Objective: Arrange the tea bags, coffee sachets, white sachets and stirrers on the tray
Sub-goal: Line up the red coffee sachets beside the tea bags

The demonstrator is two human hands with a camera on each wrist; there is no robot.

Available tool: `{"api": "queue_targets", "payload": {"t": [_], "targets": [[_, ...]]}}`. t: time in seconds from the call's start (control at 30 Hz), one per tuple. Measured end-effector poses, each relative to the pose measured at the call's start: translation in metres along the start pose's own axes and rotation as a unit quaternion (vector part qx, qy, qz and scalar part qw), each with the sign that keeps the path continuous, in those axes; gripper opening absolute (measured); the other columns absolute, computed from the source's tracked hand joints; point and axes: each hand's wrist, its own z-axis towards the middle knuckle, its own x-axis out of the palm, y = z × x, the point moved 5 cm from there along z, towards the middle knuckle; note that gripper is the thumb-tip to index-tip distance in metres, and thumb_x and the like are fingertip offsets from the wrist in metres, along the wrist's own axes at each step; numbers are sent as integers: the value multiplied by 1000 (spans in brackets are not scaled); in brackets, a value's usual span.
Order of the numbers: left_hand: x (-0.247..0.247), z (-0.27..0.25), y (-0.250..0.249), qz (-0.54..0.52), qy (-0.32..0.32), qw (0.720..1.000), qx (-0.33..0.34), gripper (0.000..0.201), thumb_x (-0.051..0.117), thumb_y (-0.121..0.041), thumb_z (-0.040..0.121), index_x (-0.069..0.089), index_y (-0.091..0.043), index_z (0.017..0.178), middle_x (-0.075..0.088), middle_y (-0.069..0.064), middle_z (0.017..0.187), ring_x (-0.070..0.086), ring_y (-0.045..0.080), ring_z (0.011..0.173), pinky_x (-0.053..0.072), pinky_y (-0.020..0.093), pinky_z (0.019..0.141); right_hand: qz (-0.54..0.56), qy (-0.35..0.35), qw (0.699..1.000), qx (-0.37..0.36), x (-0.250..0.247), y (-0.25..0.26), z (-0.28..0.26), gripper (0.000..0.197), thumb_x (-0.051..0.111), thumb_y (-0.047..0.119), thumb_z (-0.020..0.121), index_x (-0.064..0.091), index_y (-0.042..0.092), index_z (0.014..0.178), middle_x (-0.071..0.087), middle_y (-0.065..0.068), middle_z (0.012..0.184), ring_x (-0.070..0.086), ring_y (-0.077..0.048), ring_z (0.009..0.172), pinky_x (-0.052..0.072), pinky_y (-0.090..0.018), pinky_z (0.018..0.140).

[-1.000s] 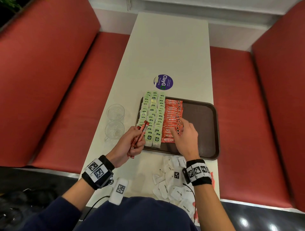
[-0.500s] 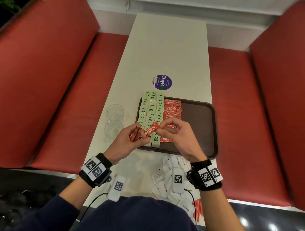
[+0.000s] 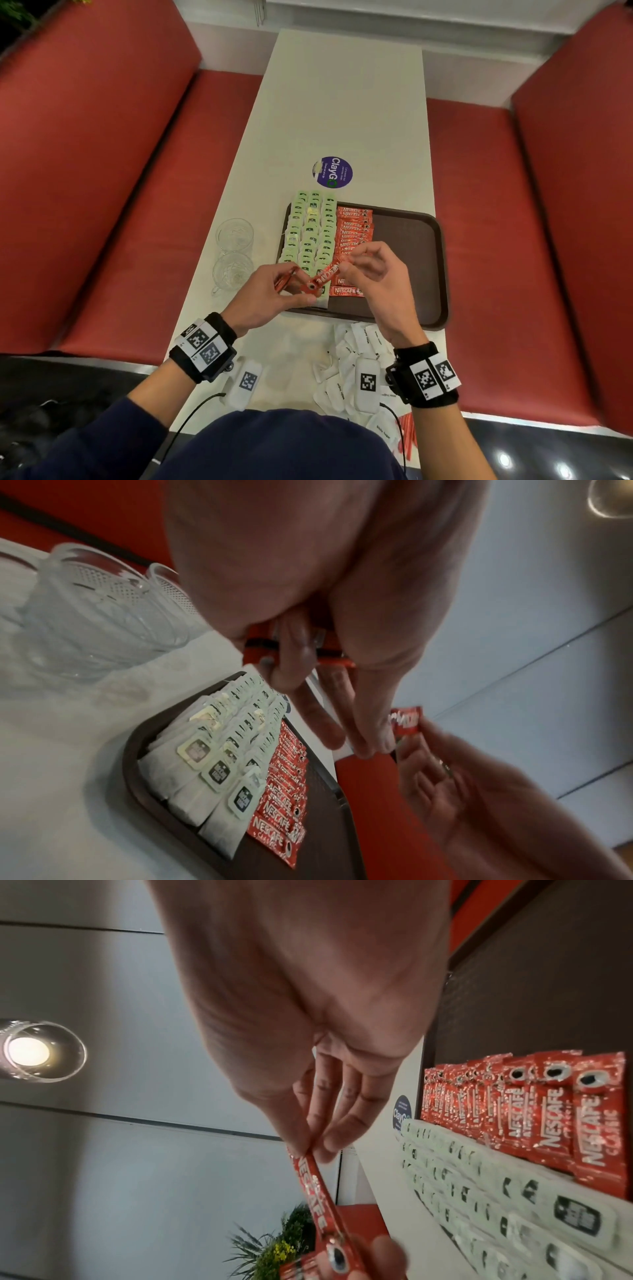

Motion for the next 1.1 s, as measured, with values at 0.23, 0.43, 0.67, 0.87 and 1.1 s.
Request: {"api": "queue_targets", "payload": {"t": [0.23,0.43,0.67,0.87,1.1], "targets": [[2,7,-12,-32,-62,997,35,26,90,-38,86,82,-33,110,79,-2,104,64,10,78,52,20,74,-163,66,982,-76,11,18,8,12,84,18,97,83,25,106,82,11,101,77,-11,99,63,-40,95],[7,11,-12,-97,-71,992,29,20,86,-23,91,80,-5,98,80,12,87,77,23,84,60,29,87,-180,82,977,-82,22,18,6,18,80,21,101,79,29,117,81,8,98,80,-13,92,67,-41,86],[10,13,-12,-159,-131,978,40,19,84,-14,93,76,-3,105,82,14,98,80,27,97,61,30,93,-310,45,940,-136,23,0,-5,35,89,40,91,65,25,112,75,13,104,74,-5,93,62,-28,80],[18,17,-11,-197,-120,973,16,22,81,-14,96,73,3,108,82,16,100,80,27,102,58,22,92,-401,-28,879,-258,10,-7,-14,30,83,30,99,77,18,126,75,4,119,73,-12,102,64,-36,87],[17,16,-3,-171,-119,978,-32,26,79,-25,98,73,-1,108,82,9,101,81,23,92,44,13,56,-486,-27,840,-239,-26,-28,2,36,80,38,99,78,23,132,68,3,124,68,-12,93,62,-34,84]]}}
